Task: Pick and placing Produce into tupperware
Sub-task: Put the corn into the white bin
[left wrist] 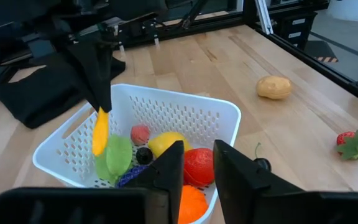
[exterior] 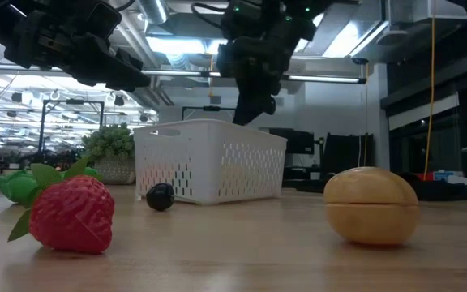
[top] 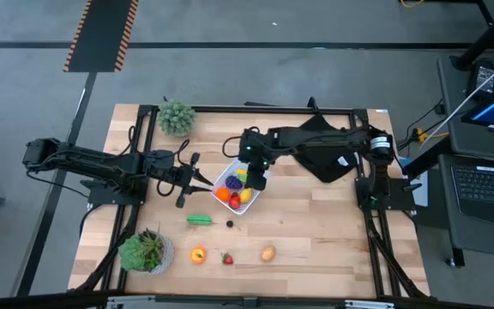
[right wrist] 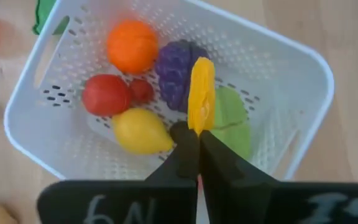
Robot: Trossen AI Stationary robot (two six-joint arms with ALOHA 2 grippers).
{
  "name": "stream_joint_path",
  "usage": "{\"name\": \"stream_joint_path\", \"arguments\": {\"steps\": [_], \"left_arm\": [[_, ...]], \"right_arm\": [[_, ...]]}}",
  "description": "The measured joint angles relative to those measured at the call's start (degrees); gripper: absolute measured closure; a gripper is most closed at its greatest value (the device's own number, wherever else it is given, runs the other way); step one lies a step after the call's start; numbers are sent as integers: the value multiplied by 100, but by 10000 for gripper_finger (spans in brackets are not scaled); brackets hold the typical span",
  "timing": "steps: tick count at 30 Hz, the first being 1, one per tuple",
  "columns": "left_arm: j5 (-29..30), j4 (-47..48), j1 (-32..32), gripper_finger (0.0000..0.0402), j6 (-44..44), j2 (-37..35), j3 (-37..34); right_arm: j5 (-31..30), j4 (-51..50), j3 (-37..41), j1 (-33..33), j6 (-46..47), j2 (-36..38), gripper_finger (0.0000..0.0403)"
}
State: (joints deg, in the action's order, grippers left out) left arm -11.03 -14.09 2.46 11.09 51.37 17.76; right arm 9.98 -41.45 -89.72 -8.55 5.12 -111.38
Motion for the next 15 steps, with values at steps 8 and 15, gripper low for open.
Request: {"name": "stream_joint_path", "arguments": {"steps": [8, 15], "left_arm": [[2, 0, 0, 309, 2, 0, 0], [1, 4, 0, 301, 4, 0, 0]], "right_arm": [[-402, -55, -117, -129, -115, -283, 398], [-866, 3, -117, -143, -260, -490, 398]]}}
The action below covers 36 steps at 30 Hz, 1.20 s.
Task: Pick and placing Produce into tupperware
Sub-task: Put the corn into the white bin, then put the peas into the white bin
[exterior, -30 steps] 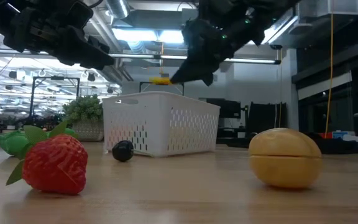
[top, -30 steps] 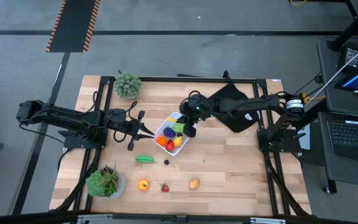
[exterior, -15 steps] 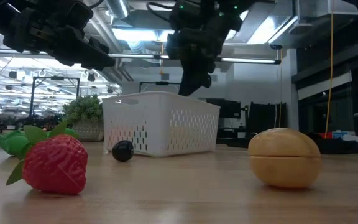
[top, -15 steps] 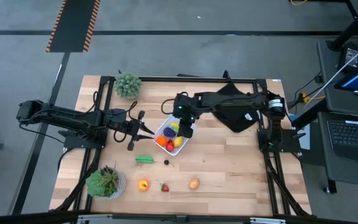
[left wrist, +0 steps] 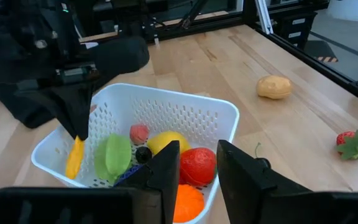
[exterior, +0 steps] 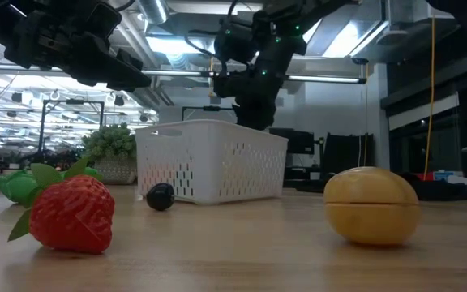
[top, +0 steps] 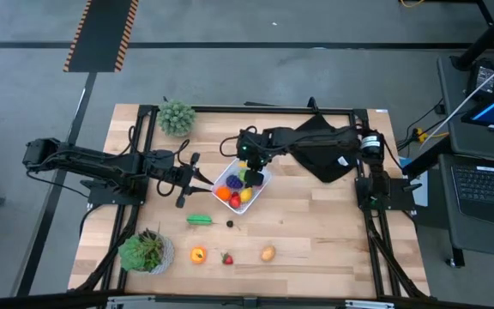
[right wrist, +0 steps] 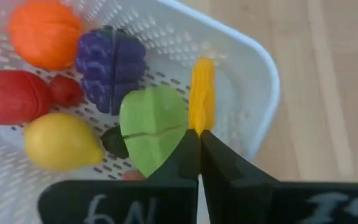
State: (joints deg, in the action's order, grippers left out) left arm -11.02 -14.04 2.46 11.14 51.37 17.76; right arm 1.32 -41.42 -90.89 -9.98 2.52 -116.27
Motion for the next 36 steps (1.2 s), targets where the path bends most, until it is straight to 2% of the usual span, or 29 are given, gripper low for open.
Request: {"name": "stream_joint_path", "arguments": {"steps": [15, 23, 36], "left_arm": [[-1, 110, 3, 290, 18, 0, 0], [-1, 159, 2, 306, 149, 0, 0], [-1, 180, 2, 332, 149, 0, 0]], "right_arm": [[-18, 71, -5, 17, -268, -342, 390], [-17, 38, -257, 28, -271, -314, 355], [41, -95, -299, 47, -296, -243, 355]]}}
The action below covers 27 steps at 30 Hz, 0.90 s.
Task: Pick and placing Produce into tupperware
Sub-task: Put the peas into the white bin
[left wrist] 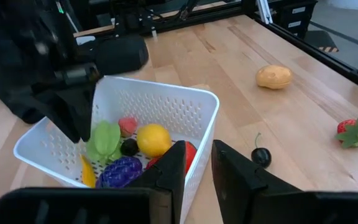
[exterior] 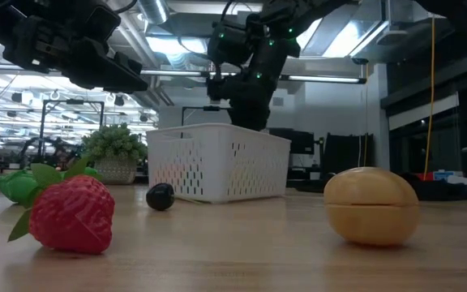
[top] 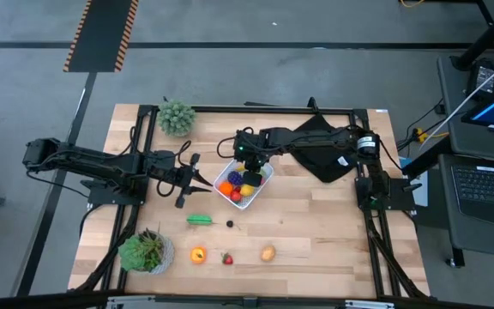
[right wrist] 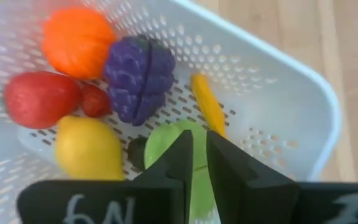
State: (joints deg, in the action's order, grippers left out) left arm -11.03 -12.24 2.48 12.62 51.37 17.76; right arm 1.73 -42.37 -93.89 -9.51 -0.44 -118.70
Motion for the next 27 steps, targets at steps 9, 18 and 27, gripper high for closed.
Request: {"name": "stream_joint_path", "arguments": {"steps": [9, 18, 27], "left_arm": [[2, 30, 0, 350, 2, -2, 0], [3, 290, -65, 368, -294, -57, 2], [2, 259, -101, 387, -515, -94, 4]], "right_arm": [[7, -80, 34, 257, -396, 865, 354], [-355, 2747, 2788, 777, -603, 2567, 354], [-362, 5159, 4870, 1171, -182, 3726, 354]]}}
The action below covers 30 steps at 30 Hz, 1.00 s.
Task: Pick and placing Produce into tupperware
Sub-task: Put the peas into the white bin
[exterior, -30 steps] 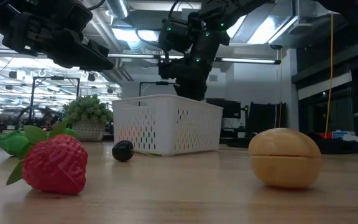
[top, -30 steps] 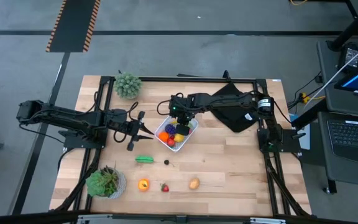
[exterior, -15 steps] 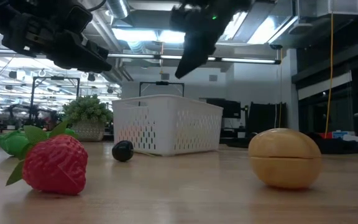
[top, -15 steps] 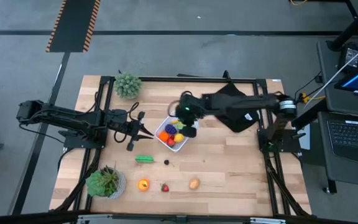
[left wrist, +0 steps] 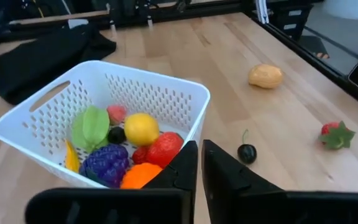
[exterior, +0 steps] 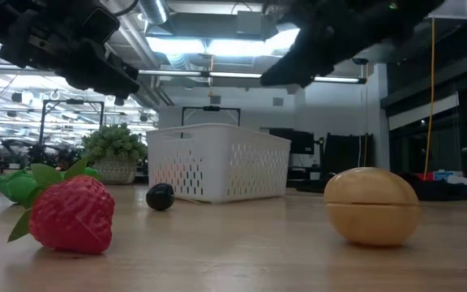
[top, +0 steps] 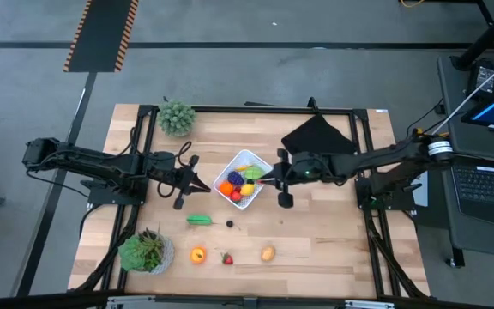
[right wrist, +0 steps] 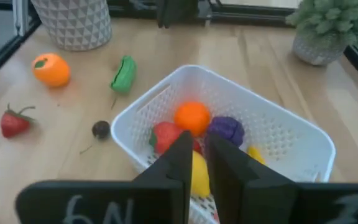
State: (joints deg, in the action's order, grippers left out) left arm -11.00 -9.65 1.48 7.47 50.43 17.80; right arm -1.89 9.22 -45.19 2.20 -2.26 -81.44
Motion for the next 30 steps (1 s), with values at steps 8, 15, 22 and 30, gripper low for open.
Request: {"name": "stream_joint_path", "arguments": {"steps": [8, 15, 22, 30], "left_arm": [[148, -33, -4, 388, -333, 0, 0], [627, -43, 0, 357, -557, 0, 0], [572, -79, -2, 261, -549, 0, -2], [568, -229, -42, 148, -748, 0, -7]], "right_arm": [[0, 264, 385, 32, 203, 63, 354], [0, 342, 422, 37, 210, 54, 354], [0, 339, 422, 37, 214, 52, 354], [0, 335, 422, 39, 205, 50, 354]]}}
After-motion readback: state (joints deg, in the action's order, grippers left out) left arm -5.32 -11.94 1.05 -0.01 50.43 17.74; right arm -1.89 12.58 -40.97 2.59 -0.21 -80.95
